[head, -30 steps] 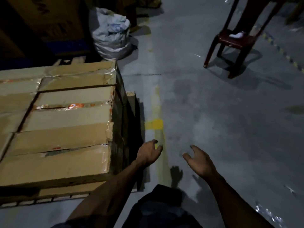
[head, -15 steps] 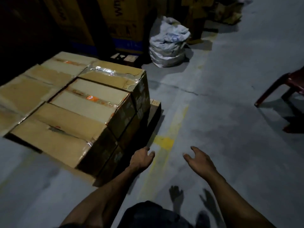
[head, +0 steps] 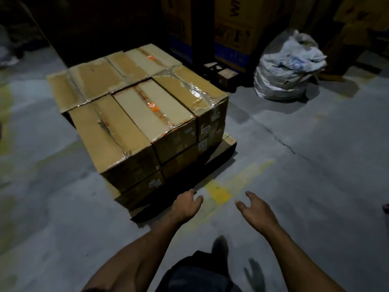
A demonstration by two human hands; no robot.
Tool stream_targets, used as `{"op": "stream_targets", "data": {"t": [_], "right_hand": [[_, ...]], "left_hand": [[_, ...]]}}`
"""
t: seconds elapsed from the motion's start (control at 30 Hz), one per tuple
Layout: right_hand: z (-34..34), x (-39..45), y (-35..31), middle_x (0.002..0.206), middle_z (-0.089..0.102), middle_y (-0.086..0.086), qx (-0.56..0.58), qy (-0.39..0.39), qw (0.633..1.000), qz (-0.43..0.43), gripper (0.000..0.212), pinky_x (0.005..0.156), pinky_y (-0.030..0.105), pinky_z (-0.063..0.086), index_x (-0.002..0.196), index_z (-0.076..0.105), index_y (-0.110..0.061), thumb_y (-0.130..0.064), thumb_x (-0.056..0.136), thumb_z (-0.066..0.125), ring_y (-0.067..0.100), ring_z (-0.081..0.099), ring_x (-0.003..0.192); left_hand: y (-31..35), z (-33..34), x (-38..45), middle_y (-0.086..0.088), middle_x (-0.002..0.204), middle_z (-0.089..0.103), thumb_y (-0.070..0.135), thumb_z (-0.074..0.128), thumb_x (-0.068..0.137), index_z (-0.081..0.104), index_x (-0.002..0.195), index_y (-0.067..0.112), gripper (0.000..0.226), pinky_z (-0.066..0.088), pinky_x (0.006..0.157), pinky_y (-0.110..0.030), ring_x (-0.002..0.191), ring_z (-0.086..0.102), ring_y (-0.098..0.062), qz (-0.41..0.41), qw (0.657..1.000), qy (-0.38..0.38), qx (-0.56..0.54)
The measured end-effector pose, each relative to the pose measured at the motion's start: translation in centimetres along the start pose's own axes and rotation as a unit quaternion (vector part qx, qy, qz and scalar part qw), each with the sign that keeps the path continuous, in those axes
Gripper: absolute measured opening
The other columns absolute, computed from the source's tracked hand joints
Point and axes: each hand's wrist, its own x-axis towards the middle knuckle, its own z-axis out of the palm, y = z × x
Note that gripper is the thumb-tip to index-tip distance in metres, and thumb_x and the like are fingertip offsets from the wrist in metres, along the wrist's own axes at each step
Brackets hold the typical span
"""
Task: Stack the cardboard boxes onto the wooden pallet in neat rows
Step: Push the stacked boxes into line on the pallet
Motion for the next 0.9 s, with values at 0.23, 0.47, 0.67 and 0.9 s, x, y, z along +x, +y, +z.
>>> {"op": "stream_targets", "data": {"t": [0.23, 0.47, 0.67, 0.9], "right_hand": [[-1.7, 8.1, -2.8, 0.156, 0.037, 0.006, -0.05, -0.058, 0.995, -0.058, 0.069, 0.112, 0.045, 0.035, 0.153, 0.031, -0.022, -0.052, 0.095, 0.052, 0.03, 0.037, 0.14], [-1.2, 13.2, -8.6, 0.157, 0.035, 0.006, -0.116, -0.131, 0.973, -0.152, 0.07, 0.112, 0.043, 0.035, 0.154, 0.03, -0.02, -0.051, 0.096, 0.054, 0.029, 0.035, 0.142], [-0.4, 16.5, -14.0, 0.157, 0.034, 0.005, -0.173, -0.203, 0.933, -0.241, 0.072, 0.112, 0.046, 0.034, 0.154, 0.029, -0.019, -0.055, 0.096, 0.051, 0.028, 0.032, 0.143], [1.8, 18.7, -21.0, 0.154, 0.039, 0.007, -0.208, -0.281, 0.887, -0.302, 0.072, 0.111, 0.044, 0.037, 0.153, 0.031, -0.018, -0.055, 0.095, 0.052, 0.03, 0.04, 0.138]], "left_hand": [[1.1, -0.3, 4.8, -0.014, 0.144, 0.054, 0.043, 0.044, 0.104, 0.048, 0.144, 0.007, 0.054, 0.044, 0.104, -0.037, 0.129, 0.052, -0.032, -0.069, 0.996, 0.025, -0.057], [0.9, -3.8, 6.1, -0.011, 0.141, 0.057, 0.042, 0.046, 0.105, 0.047, 0.145, 0.01, 0.052, 0.047, 0.102, -0.039, 0.125, 0.056, -0.029, -0.144, 0.973, 0.114, -0.14], [-0.3, -5.0, 5.1, -0.01, 0.147, 0.052, 0.04, 0.047, 0.105, 0.045, 0.149, 0.008, 0.054, 0.044, 0.106, -0.037, 0.132, 0.051, -0.029, -0.235, 0.93, 0.188, -0.21], [-1.7, -7.6, 4.2, -0.012, 0.141, 0.058, 0.04, 0.05, 0.103, 0.05, 0.144, 0.009, 0.051, 0.046, 0.105, -0.039, 0.129, 0.055, -0.03, -0.304, 0.872, 0.283, -0.257]]}}
